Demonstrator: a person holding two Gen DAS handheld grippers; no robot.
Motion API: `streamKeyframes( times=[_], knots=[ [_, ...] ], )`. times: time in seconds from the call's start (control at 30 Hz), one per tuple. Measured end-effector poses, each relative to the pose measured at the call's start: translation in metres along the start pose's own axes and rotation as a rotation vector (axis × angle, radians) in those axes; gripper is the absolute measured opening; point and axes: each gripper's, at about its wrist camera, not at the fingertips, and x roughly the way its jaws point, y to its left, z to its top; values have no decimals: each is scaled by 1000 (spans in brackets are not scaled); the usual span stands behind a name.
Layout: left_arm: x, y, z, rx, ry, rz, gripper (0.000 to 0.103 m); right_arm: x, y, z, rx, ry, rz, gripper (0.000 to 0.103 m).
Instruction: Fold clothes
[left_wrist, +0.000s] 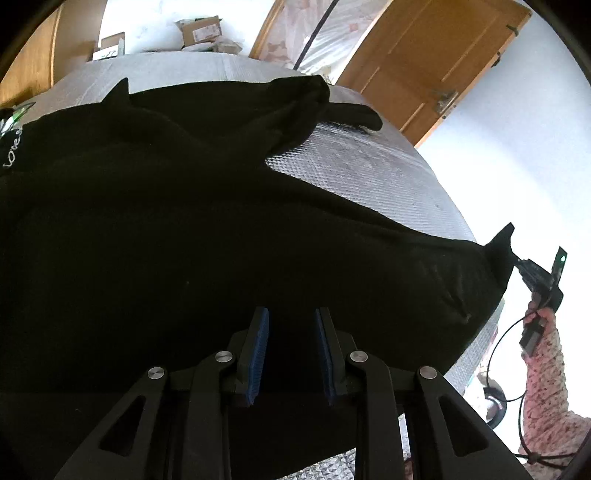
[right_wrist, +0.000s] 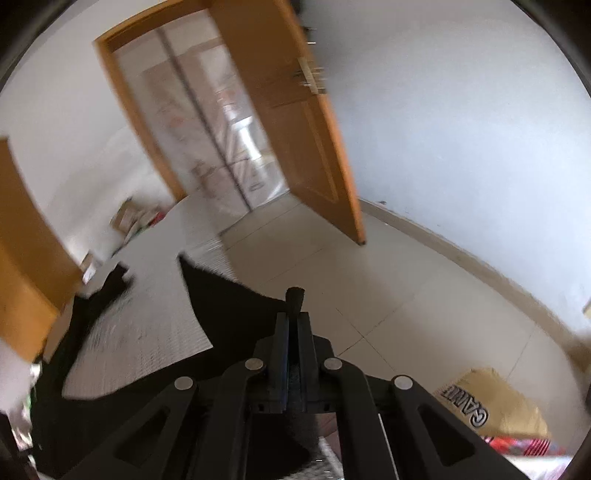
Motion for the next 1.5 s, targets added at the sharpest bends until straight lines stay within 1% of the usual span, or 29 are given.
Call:
streamKeyframes(
  times=[0.13,0.23,0.33,0.47,0.53,0.6,0.63,0.7,0.73,0.77,0.87,0.9,1.0,1.1,1.2,1.23,1.27,1.3,1.4,1.47,1.5],
  knots=[
    [5,0,2,-5,-1,-3,27,2,-22,-3,69,-4,-91,4],
    [3,2,0,-12,-6,-11,26,5,-32,-7,92,7,-144,5],
    [1,4,-1,-17,-11,-10,26,7,-32,-9,68,22,-207,6],
    [-7,10,-5,-27,-24,5,27,6,-31,-7,54,36,-321,8],
    [-13,18,-8,-43,-34,18,27,2,-33,-5,65,35,-372,11],
    [-18,26,-11,-64,-46,33,27,-4,-33,-5,69,23,-419,20],
    [-22,32,-13,-77,-53,43,27,-8,-32,-4,72,17,-436,21],
    [-32,45,-17,-104,-76,60,27,-19,-22,-4,59,-5,-431,22],
    [-39,52,-20,-121,-91,68,27,-25,-13,-5,39,-22,-415,22],
    [-47,62,-23,-148,-114,78,27,-31,1,-6,6,-40,-379,22],
    [-67,87,-33,-223,-165,101,27,-42,44,-12,-97,-59,-245,22],
    [-73,94,-37,-244,-180,113,27,-41,60,-15,-137,-48,-197,22],
    [-87,115,-50,-302,-211,141,27,-31,117,-33,-277,27,-41,22],
    [-100,134,-64,-361,-238,165,27,-15,179,-62,-416,132,107,22],
    [-115,148,-75,-413,-284,159,27,-10,243,-95,-557,188,237,22],
    [-121,153,-78,-426,-304,170,27,-10,265,-106,-604,207,283,22],
    [-129,158,-83,-439,-327,198,27,-12,288,-119,-655,224,328,22],
    [-134,164,-86,-450,-340,203,27,-13,310,-134,-706,242,369,22],
    [-146,182,-95,-504,-362,149,27,-21,363,-172,-822,273,454,23],
    [-148,186,-99,-524,-368,135,27,-28,399,-202,-910,299,536,23],
    [-150,187,-100,-525,-372,140,27,-32,415,-216,-956,305,571,24]
  ],
)
